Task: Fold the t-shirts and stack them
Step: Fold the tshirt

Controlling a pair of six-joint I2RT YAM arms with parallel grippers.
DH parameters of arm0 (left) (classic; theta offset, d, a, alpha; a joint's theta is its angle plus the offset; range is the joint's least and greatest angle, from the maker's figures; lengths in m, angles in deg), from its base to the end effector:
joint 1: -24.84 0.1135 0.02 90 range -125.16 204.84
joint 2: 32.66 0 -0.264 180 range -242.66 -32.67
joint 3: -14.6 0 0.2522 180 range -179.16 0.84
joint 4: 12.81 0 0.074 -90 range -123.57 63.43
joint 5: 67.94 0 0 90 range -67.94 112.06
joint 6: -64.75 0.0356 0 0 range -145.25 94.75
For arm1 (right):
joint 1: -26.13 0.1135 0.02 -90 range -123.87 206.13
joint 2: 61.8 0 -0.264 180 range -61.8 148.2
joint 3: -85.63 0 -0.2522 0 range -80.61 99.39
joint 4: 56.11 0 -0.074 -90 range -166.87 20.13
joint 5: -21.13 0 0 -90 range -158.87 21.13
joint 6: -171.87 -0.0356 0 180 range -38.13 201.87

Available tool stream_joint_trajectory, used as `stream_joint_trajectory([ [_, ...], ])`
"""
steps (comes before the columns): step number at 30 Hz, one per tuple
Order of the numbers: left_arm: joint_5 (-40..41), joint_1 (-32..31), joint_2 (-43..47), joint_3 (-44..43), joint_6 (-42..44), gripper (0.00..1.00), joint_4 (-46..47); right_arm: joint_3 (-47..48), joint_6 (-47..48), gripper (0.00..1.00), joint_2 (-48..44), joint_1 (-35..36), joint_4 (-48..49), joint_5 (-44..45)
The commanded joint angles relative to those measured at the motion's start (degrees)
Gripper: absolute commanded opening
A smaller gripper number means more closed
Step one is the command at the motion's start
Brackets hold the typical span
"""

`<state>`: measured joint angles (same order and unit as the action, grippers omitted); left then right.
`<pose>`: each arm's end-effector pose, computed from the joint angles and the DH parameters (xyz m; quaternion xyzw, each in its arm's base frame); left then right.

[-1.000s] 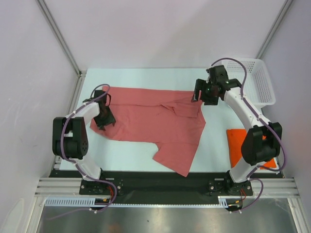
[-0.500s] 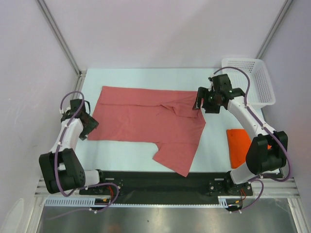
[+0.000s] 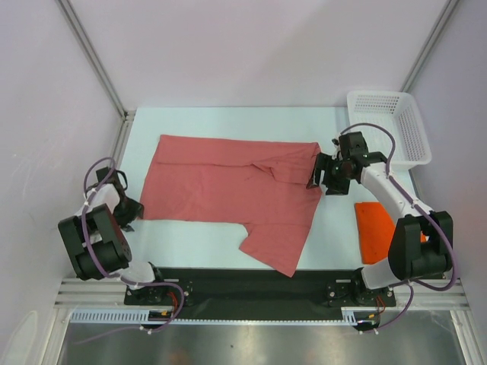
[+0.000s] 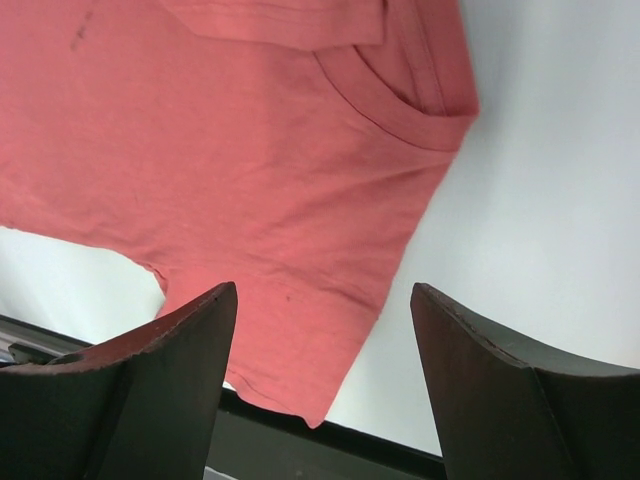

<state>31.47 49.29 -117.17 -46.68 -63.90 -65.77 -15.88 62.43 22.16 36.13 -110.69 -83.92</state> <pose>0.2275 0.1098 0.1708 -0.5261 0.8380 0.0660 0.1290 0.2913 0.0607 0.2581 0.0451 0.9573 0.1875 0.2156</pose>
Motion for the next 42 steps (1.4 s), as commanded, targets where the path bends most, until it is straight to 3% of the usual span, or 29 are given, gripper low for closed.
stream_joint_trajectory([
  [1, -2.5, 1.2, -2.2, -2.0, -0.4, 0.57, 1.9, -2.1, -0.2, 0.77, -1.8, -1.1, 1.5, -1.6],
  [9, -5.6, 1.7, -3.6, -3.4, -1.2, 0.48, 2.6, -3.3, -1.1, 0.76, 0.1, -1.0, 2.5, -2.4],
  [15, -6.8, 1.8, 1.8, -1.6, -2.7, 0.48, 3.7, -3.3, -2.1, 0.76, 0.9, -0.9, 3.6, -2.7],
  [22, -6.9, 1.8, -2.8, -3.0, -2.7, 0.55, 3.6, -2.3, -2.4, 0.76, 2.3, -0.9, 3.8, -2.7],
  [32, -4.5, 2.4, -5.9, -2.7, -3.1, 0.51, 3.7, -2.0, -2.4, 0.77, 2.6, -1.0, 3.2, -2.4],
  [33, -4.6, 2.8, -6.5, -2.7, -2.5, 0.49, 4.2, -2.1, -2.4, 0.77, 2.6, -1.0, 3.1, -2.5],
  [34, -5.1, 2.9, -7.6, -3.1, -2.0, 0.36, 4.6, -2.6, -2.5, 0.77, 2.6, -0.9, 3.0, -2.8],
  [37, -5.5, 3.0, -8.4, -3.2, -0.1, 0.17, 5.1, -4.0, -2.5, 0.76, 2.5, -1.0, 2.8, -4.3],
  [42, -5.8, 3.0, -6.4, -2.5, 1.9, 0.09, 6.3, -10.0, -3.9, 0.70, 2.6, -1.0, 4.4, -9.5],
])
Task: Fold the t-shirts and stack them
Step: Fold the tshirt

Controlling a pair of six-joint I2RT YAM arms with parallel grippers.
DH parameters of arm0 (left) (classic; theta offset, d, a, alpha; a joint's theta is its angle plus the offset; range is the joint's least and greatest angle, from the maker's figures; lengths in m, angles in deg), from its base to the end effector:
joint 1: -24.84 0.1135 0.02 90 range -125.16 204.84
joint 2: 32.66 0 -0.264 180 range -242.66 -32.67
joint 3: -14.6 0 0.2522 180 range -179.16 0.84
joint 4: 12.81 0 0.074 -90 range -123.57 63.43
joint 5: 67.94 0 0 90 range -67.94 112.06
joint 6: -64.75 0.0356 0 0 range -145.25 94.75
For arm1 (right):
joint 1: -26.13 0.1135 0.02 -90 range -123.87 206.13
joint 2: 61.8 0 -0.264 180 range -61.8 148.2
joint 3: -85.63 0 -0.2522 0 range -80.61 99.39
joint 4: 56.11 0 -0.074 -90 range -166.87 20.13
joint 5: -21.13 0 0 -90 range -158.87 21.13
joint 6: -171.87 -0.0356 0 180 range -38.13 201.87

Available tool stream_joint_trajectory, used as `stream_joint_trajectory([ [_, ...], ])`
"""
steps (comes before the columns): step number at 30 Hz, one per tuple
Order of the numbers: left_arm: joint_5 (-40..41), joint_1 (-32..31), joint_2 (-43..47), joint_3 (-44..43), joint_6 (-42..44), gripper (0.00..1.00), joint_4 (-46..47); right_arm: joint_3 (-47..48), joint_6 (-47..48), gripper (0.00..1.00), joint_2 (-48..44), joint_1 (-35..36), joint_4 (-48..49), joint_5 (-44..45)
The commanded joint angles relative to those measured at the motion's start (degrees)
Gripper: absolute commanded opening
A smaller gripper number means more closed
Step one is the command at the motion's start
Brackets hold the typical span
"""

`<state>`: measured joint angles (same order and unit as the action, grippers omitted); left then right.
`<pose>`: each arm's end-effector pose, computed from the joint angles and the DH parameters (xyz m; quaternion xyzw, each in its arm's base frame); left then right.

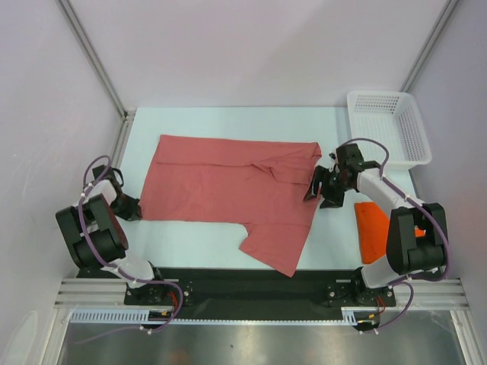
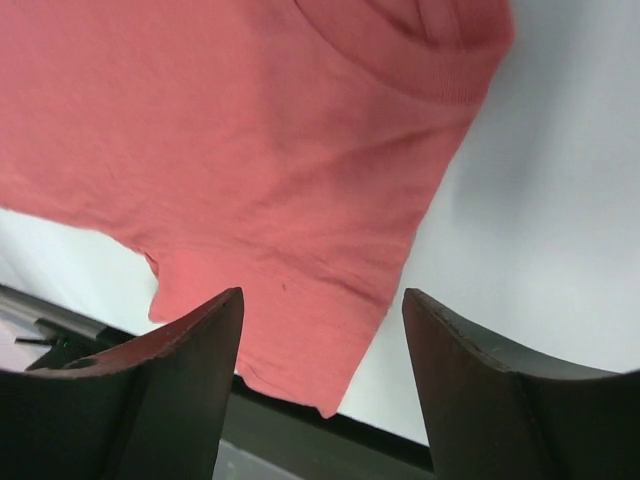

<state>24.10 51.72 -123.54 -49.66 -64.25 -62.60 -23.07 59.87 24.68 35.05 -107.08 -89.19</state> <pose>0.2450 0.1256 0.1580 -0.5416 0.8321 0.0051 0.1195 0.2852 0.0573 0.2127 0.0735 0.9610 0.2206 0.1500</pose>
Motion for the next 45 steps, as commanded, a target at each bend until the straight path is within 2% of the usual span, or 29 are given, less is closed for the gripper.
stream_joint_trajectory([
  [1, 1.6, 0.5, 0.0, 0.4, 2.4, 0.05, 3.2, -4.0, -2.0, 0.69, 0.1, 0.0, 1.6, -6.7],
  [3, 0.8, 0.5, 0.3, 0.4, 3.0, 0.00, 3.5, -6.2, -2.7, 0.62, 0.5, 0.1, 2.3, -7.9],
  [10, -1.3, 0.5, 3.3, 2.9, 3.5, 0.00, 5.9, -13.9, -6.2, 0.54, -2.6, 1.2, 5.0, -7.3],
  [14, -1.5, 0.5, 3.7, 3.2, 3.8, 0.00, 6.6, -17.1, -8.5, 0.46, -3.2, 2.5, 7.3, -8.2],
  [21, -1.5, 0.4, 3.9, 3.5, 4.4, 0.00, 7.7, -23.4, -13.1, 0.44, -7.3, 4.8, 10.9, -7.1],
  [25, -1.5, 0.5, 4.0, 4.0, 4.6, 0.00, 8.2, -26.4, -19.7, 0.45, -8.7, 6.1, 14.0, -1.7],
  [32, -1.4, 0.5, 4.8, 4.7, 5.6, 0.00, 8.5, -24.1, -25.9, 0.46, -12.1, 12.0, 5.3, 11.8],
  [37, -1.5, 0.5, 4.7, 5.6, 5.5, 0.00, 9.0, -20.5, -31.5, 0.44, -11.0, 19.4, -0.7, 22.0],
  [42, -3.3, 0.5, 3.8, 5.6, 5.0, 0.00, 9.7, -19.3, -33.0, 0.43, -12.7, 21.7, -0.6, 25.5],
  [45, -3.4, 0.5, 3.4, 5.1, 5.2, 0.00, 9.6, -16.3, -26.3, 0.45, -15.5, 21.0, 2.1, 26.3],
])
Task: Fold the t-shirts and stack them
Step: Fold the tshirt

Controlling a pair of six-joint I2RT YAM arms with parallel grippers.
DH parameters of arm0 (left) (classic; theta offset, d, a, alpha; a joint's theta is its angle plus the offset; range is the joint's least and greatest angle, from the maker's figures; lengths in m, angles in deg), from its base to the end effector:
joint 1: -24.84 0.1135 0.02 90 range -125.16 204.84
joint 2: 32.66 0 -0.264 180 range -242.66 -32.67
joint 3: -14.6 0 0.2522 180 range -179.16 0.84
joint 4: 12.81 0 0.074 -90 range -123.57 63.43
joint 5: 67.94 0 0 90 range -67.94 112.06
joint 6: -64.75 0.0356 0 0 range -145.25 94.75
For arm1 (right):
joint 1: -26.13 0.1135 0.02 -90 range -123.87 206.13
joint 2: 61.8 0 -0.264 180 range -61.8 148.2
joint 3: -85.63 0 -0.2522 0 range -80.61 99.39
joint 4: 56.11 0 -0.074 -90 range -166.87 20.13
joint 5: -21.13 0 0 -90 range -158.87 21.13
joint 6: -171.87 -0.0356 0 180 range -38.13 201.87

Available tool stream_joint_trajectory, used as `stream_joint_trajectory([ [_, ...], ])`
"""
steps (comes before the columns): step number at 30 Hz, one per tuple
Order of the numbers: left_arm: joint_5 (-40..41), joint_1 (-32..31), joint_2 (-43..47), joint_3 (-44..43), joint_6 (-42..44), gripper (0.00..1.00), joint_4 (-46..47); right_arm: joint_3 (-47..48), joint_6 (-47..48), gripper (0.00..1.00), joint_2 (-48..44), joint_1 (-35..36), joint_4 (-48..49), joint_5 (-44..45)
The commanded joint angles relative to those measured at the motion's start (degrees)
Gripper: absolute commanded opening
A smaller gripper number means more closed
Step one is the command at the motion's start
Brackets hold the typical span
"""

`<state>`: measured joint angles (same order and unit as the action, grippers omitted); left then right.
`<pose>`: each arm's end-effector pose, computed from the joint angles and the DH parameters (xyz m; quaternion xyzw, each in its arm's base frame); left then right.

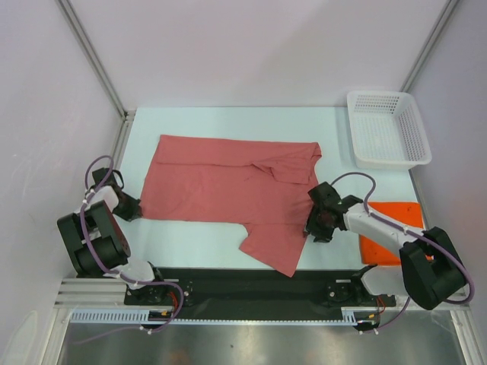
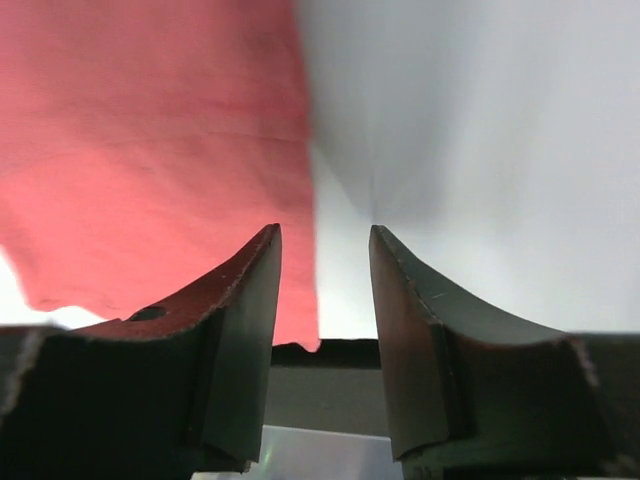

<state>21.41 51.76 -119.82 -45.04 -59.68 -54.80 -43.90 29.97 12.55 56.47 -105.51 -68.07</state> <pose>0.2400 0.1214 0.1580 -0.5012 0.8469 -0.0172 0.1771 0.1823 0.1061 0.1607 0.1860 0.9717 0.0904 0.1141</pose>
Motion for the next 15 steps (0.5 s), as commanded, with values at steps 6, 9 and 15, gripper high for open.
stream_joint_trajectory([
  [6, 0.6, 0.5, 0.3, -1.0, 3.1, 0.30, -1.4, 14.3, 18.7, 0.52, 3.1, -14.5, 5.4, -7.0],
  [9, 2.2, 0.2, 6.8, -0.6, 4.8, 0.48, -2.1, 20.8, 22.7, 0.56, 7.9, -18.3, 5.8, -10.8],
  [15, -0.7, -9.6, 13.2, -3.9, 5.2, 0.49, -1.8, 30.6, 26.1, 0.56, 18.5, -19.5, 9.1, -12.4],
])
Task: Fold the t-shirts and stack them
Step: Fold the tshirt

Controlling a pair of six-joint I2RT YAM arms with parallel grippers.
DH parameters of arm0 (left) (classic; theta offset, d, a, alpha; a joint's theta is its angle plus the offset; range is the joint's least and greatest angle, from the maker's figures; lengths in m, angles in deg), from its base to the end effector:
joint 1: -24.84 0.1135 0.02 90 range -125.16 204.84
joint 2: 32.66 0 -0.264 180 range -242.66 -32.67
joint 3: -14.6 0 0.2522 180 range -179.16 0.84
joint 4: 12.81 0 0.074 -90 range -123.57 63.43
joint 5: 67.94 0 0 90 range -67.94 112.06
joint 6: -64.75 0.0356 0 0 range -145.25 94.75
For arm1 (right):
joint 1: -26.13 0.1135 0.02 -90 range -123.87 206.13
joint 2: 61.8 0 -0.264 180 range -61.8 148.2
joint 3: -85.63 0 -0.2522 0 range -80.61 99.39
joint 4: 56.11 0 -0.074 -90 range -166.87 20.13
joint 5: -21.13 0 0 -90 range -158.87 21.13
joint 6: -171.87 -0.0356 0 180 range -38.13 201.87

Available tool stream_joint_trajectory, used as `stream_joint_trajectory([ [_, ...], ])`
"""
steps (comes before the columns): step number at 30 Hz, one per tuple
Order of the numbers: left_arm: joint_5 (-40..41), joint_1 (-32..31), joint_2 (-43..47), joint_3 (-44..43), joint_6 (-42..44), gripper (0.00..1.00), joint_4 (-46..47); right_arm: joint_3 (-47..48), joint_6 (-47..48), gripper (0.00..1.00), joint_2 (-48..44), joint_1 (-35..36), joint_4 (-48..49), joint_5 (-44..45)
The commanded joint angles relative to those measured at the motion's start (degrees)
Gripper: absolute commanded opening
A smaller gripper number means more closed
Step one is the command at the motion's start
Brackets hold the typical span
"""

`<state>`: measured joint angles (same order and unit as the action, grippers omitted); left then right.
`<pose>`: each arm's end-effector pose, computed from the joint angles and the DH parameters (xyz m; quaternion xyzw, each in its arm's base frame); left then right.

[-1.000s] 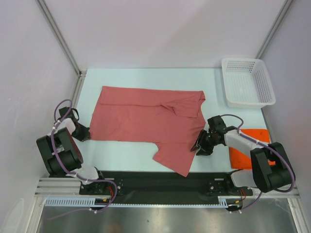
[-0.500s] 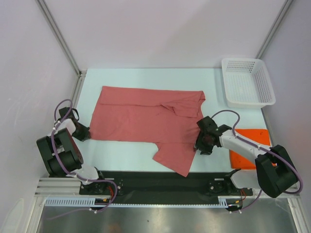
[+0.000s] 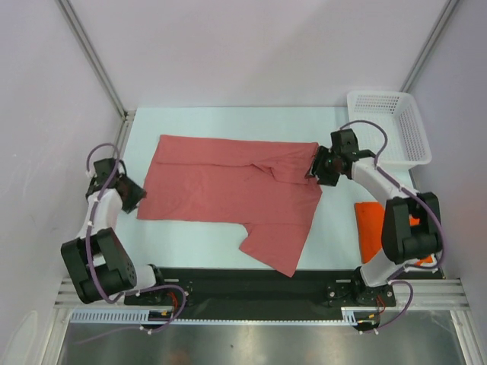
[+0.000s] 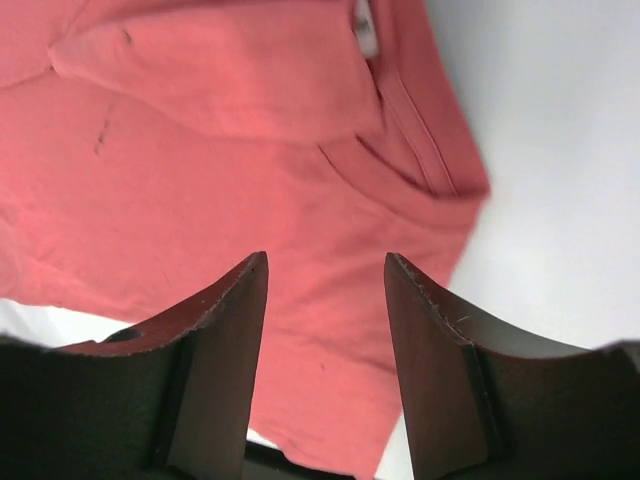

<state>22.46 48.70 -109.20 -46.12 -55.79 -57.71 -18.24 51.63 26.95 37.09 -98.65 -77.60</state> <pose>0.2329 0.1033 0.2059 -0.4430 0.8601 -0.0114 0.2525 0.3158 0.0667 0.2327 0.1368 0.9417 0.1730 0.2539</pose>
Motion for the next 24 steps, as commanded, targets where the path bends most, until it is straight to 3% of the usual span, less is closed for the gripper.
stream_joint_trajectory([
  [1, -8.1, -9.1, 2.5, -2.4, 0.8, 0.49, 3.3, 6.1, 4.0, 0.55, 5.8, -0.4, 2.2, -3.4],
  [4, -21.8, -19.4, -2.6, -3.0, -3.3, 0.48, 21.4, 10.5, 2.7, 0.50, 10.7, -0.5, 2.7, -5.1],
  [5, -23.9, -25.4, -8.1, -4.4, -5.6, 0.48, 24.5, 11.6, 2.4, 0.48, 12.6, -0.5, 2.9, -5.4],
  [8, -26.2, -34.5, -17.6, -14.0, -7.5, 0.37, 28.7, 13.0, 1.3, 0.36, 14.7, -1.1, 4.3, -7.7],
  [11, -28.0, -40.4, -28.8, -23.6, -9.8, 0.35, 30.9, 14.8, 1.4, 0.33, 16.7, -1.8, 4.1, -9.0],
  [17, -30.6, -48.4, -44.7, -35.9, -17.5, 0.36, 37.7, 15.8, 1.6, 0.34, 17.4, -2.5, 3.5, -9.5],
  [24, -26.7, -52.0, -48.0, -36.3, -20.6, 0.20, 37.3, 14.4, 1.8, 0.34, 16.8, -2.6, 2.9, -9.5],
])
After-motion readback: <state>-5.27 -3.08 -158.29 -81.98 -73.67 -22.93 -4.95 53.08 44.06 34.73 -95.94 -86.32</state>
